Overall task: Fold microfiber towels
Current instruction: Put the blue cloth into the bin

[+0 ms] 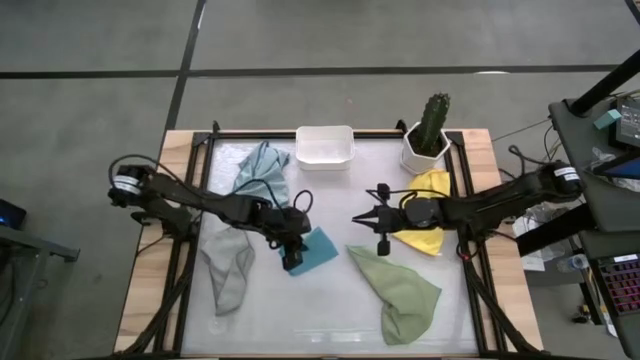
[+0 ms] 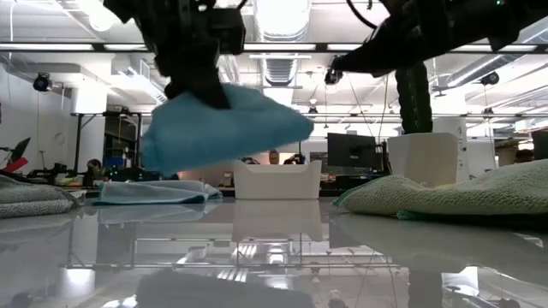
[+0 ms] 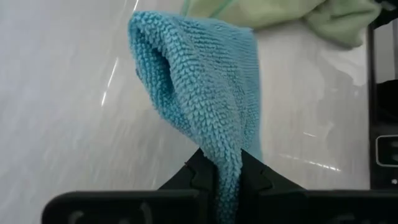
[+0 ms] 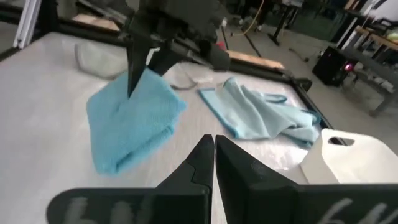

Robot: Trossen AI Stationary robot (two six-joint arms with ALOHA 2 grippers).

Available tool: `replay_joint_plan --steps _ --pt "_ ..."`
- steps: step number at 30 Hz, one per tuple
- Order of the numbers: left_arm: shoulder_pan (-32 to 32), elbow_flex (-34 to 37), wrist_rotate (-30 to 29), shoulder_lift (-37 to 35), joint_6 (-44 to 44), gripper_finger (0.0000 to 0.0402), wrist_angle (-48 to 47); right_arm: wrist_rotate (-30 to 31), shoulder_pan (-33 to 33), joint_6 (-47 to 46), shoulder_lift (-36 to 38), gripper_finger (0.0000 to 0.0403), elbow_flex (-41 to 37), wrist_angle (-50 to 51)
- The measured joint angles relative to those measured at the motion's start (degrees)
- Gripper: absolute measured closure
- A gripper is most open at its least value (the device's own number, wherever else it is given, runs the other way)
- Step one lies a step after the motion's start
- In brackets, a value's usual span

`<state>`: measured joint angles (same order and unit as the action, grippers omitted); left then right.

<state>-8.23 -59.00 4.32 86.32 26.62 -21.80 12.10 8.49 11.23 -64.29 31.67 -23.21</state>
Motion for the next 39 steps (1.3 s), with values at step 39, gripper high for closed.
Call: replay_joint_plan --steps 39 --pt "47.0 -62.9 13.7 35.0 -66.6 0.04 -39.0 0.0 -0.7 -0.3 3.5 0.0394 -0.1 8.1"
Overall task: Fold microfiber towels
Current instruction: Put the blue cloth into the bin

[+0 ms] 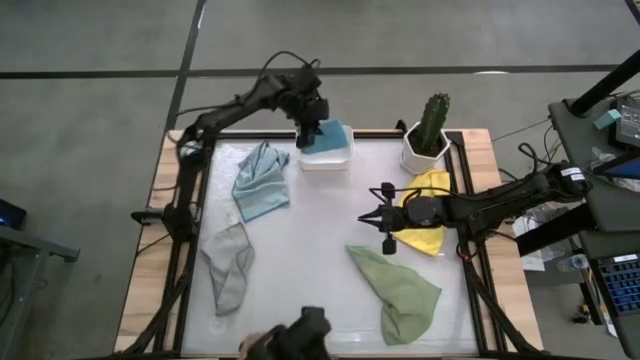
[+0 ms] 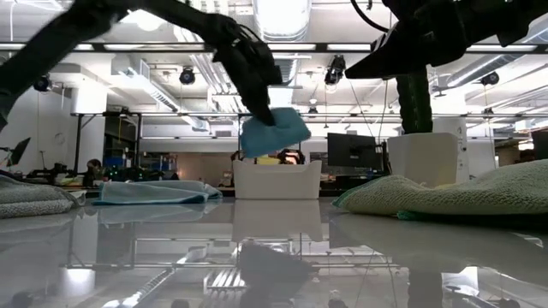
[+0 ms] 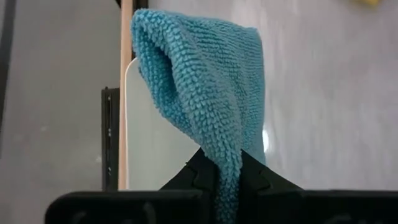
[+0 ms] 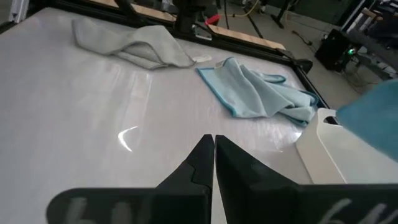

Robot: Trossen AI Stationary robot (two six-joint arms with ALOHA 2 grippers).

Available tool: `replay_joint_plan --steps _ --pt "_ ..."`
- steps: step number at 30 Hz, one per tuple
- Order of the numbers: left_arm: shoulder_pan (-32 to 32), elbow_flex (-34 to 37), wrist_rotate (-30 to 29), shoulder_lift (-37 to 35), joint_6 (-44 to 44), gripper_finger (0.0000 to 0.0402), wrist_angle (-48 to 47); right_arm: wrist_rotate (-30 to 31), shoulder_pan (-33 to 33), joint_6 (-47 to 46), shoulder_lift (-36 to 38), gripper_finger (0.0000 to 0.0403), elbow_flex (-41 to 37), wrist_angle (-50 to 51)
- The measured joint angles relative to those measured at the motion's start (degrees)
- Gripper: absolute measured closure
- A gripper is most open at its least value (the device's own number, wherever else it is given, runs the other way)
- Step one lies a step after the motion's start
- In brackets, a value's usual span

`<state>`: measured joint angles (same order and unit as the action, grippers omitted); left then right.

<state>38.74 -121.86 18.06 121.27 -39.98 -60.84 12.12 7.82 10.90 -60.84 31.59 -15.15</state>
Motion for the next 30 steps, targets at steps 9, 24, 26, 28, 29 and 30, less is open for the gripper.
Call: replay_joint_plan --steps 9,24,26,28,29,30 --pt "1.5 -7.0 0.1 8.8 -2.9 0.0401 -1.7 0.1 -1.0 -0.4 0.0 0.0394 0.0 -0.1" --pt "1.4 -4.3 -0.5 12.5 -2.5 0.0401 0.0 0.1 -4.2 -0.3 0.0 0.0394 0.2 -0.6" --pt "1.2 -4.3 -0.5 13.3 -2.5 0.04 0.2 0.1 -4.5 -0.2 0.0 0.0394 0.2 -0.6" --pt "1.1 -4.3 -0.7 13.8 -2.5 0.0393 0.4 0.2 -4.5 -0.2 0.0 0.0394 0.2 -0.6" --pt "1.0 -4.3 -1.0 14.0 -2.5 0.0387 0.5 0.2 -4.5 -0.1 0.0 0.0394 0.2 -0.6" --pt "1.0 -4.3 -1.5 14.2 -2.5 0.0381 0.8 0.2 -4.5 0.2 0.0 0.0394 0.2 -0.7"
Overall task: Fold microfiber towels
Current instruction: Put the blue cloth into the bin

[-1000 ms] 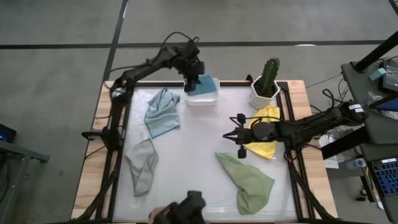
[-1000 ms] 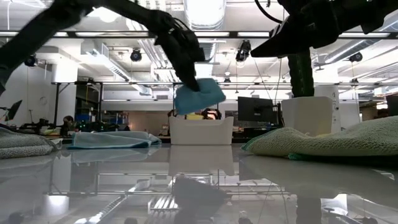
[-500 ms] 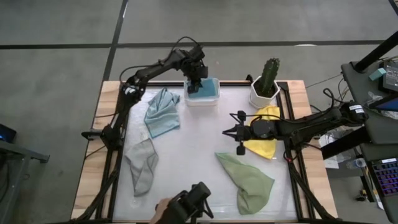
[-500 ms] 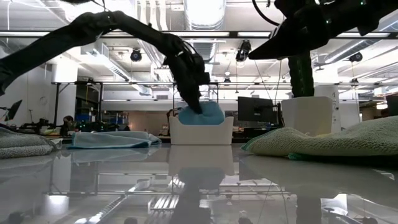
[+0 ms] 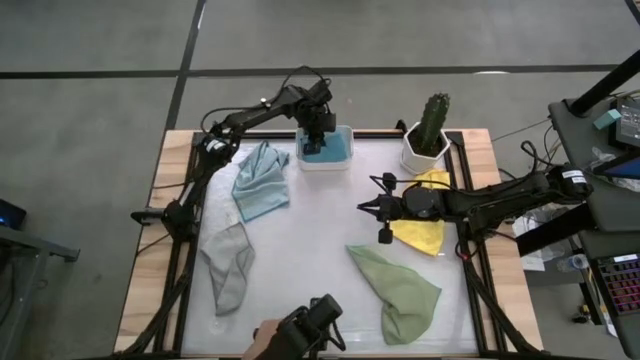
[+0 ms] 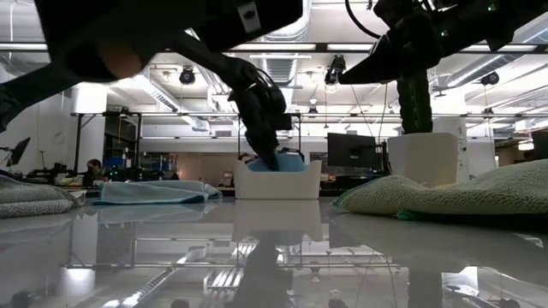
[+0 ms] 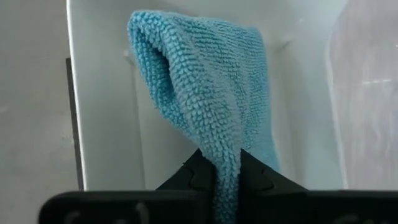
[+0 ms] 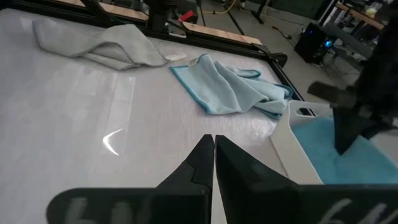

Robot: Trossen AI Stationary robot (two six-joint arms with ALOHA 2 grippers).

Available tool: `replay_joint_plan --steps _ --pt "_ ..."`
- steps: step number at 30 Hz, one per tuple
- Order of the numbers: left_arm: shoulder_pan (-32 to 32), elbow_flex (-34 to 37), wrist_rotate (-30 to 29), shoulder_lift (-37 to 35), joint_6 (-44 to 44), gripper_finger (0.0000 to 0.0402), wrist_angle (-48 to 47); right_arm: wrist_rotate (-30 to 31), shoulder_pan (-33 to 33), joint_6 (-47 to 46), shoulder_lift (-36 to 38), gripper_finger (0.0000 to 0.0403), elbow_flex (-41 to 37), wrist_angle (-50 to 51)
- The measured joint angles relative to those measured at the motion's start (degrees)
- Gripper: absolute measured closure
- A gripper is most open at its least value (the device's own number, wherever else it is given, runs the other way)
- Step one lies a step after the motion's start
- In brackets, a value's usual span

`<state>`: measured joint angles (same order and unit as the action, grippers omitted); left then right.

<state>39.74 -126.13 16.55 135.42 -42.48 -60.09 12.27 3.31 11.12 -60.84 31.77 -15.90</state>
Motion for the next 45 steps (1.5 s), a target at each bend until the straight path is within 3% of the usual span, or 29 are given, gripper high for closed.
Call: replay_joint_plan --steps 12,19,29,32,45 --pt "-0.5 0.0 -1.7 0.1 -0.2 0.0264 2.7 0.0 0.0 0.4 0.0 0.0394 0.0 -1.1" --pt "-0.5 -0.1 -8.1 -0.2 -0.1 0.024 2.7 0.0 0.0 0.3 0.0 0.0394 0.0 -1.1" --pt "-0.8 1.5 -8.5 -0.4 0.1 0.0244 13.0 0.0 0.0 0.4 0.0 0.0394 0.1 -1.1" --pt "-1.2 3.7 -8.5 -0.4 0.1 0.0263 16.7 0.0 0.0 0.4 0.0 0.0394 0.1 -1.0" --pt "-3.2 9.8 -8.5 -0.2 0.1 0.0355 17.6 0.0 0.0 0.4 0.0 0.0394 0.1 -1.0"
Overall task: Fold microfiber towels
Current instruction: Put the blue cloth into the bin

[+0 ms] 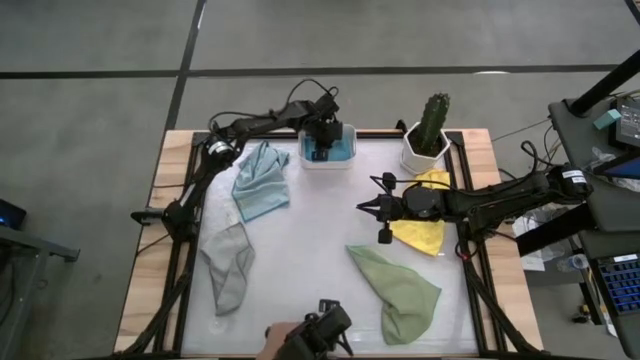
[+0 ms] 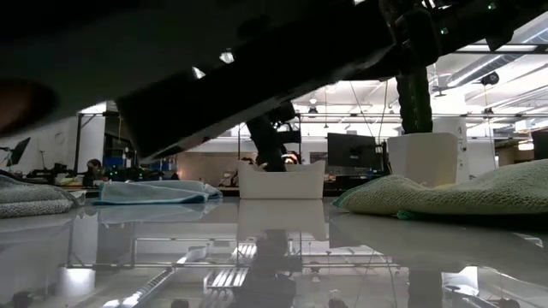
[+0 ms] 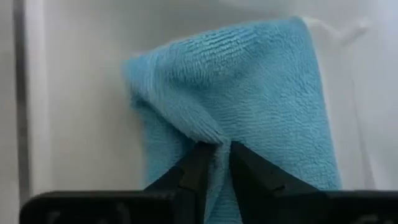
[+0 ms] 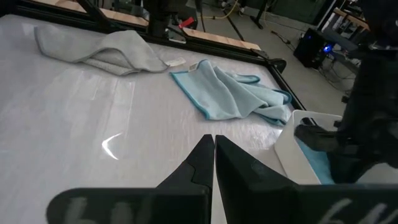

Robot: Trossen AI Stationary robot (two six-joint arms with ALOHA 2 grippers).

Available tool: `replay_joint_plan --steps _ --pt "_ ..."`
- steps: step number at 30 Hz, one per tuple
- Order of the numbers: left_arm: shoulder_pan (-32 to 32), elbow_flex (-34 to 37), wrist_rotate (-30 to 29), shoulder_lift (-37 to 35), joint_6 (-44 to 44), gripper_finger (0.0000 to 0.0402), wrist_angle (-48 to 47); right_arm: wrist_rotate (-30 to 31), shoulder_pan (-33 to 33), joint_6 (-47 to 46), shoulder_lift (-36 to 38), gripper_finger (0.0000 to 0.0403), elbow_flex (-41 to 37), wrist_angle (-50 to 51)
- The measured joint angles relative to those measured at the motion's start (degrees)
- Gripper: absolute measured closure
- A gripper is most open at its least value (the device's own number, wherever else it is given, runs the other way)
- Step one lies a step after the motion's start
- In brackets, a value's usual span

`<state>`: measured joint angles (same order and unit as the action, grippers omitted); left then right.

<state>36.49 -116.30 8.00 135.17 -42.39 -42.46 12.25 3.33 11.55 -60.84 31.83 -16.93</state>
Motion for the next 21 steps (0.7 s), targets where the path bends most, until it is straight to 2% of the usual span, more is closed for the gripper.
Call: replay_joint_plan --steps 11,21 --pt "-0.6 -0.1 -5.6 -3.7 1.2 0.0359 0.6 0.0 0.0 0.0 0.0 0.0394 0.0 0.0" --pt "-1.4 1.9 -5.3 -5.1 3.1 0.0359 5.2 0.0 0.0 0.0 0.0 0.0394 0.0 0.0"
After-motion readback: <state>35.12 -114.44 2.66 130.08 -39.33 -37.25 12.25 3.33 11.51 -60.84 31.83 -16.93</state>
